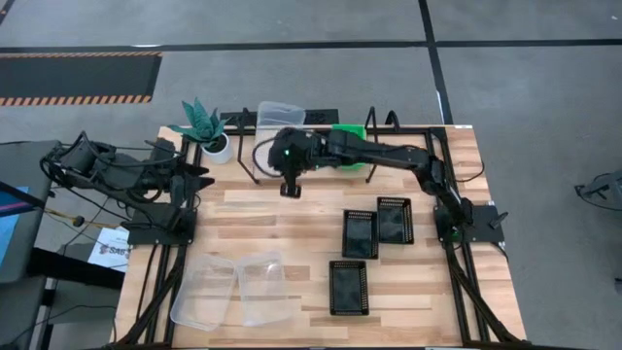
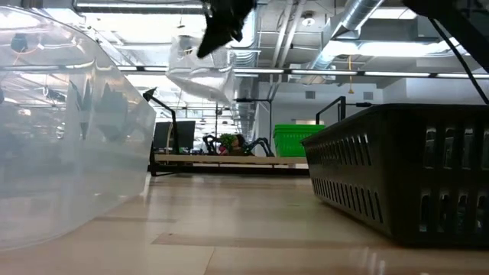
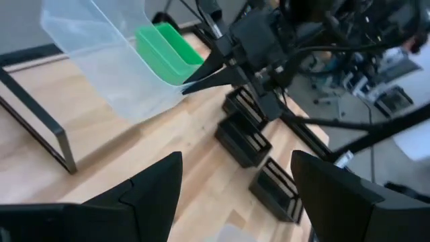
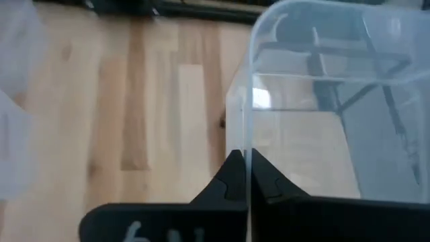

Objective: Stack baskets on shelf by color
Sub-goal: Put the top transparent bin on the shelf

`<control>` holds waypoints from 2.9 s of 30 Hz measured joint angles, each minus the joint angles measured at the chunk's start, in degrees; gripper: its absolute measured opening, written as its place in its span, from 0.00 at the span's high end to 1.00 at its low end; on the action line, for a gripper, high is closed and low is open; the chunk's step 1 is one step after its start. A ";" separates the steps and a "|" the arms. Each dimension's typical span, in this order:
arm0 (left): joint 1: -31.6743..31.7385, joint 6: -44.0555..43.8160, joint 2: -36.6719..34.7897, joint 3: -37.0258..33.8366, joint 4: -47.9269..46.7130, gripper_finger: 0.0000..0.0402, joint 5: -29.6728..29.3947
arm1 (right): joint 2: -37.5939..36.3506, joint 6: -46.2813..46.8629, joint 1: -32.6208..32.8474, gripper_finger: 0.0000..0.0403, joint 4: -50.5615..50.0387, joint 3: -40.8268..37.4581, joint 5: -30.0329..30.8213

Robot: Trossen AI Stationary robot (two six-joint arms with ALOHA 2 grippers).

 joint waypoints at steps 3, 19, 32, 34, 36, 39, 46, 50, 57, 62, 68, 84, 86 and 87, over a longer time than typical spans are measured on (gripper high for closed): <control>0.00 -2.12 0.16 0.00 0.09 0.34 -2.22 | 0.04 -4.31 -2.40 1.00 -0.12 -0.95 -1.30; 0.00 -5.15 0.44 0.00 0.08 0.34 -9.45 | 0.61 -11.34 -7.45 1.00 6.98 -8.45 -6.42; 0.02 -5.68 0.44 0.00 0.07 0.34 -10.29 | 5.63 -12.87 -6.84 1.00 9.85 -8.57 -6.41; 0.02 -5.68 0.44 0.00 0.05 0.34 -10.29 | 6.09 -12.41 -6.66 1.00 11.30 -8.33 -6.42; 0.02 -5.68 0.44 0.00 0.05 0.34 -10.29 | 6.52 -11.55 -6.70 1.00 10.21 -8.48 -6.42; 0.02 -5.68 0.44 0.00 0.05 0.34 -10.28 | 7.37 -11.24 -6.62 1.00 10.61 -8.50 -6.35; 0.02 -5.57 0.44 0.00 -0.02 0.34 -10.27 | 7.50 -10.05 -6.50 0.95 10.63 -8.48 -6.08; 0.02 -5.52 0.44 0.00 -0.06 0.34 -10.27 | 7.50 -10.11 -6.49 0.88 11.57 -8.46 -6.07; 0.02 -5.48 0.44 0.00 -0.15 0.34 -10.25 | 7.50 -8.58 -6.49 0.73 11.48 -8.46 -6.05; 0.02 -4.85 0.44 0.00 -0.15 0.34 -10.25 | 7.50 -8.19 -6.26 0.55 13.09 -8.46 -6.07; 0.02 -4.87 0.44 0.00 -0.17 0.34 -10.23 | 7.41 -2.72 -5.87 0.41 7.89 -1.42 -4.35; 0.02 -5.00 0.44 0.00 -2.11 0.34 -9.92 | 7.36 9.49 -5.64 0.53 -11.57 0.05 6.30; 0.02 -5.00 0.44 0.00 -2.16 0.34 -9.92 | 7.47 9.48 -5.49 0.54 -10.97 -0.03 6.25; 0.02 -5.00 0.44 0.00 -2.18 0.34 -9.90 | 7.61 9.49 -5.49 0.54 -11.10 -0.11 6.03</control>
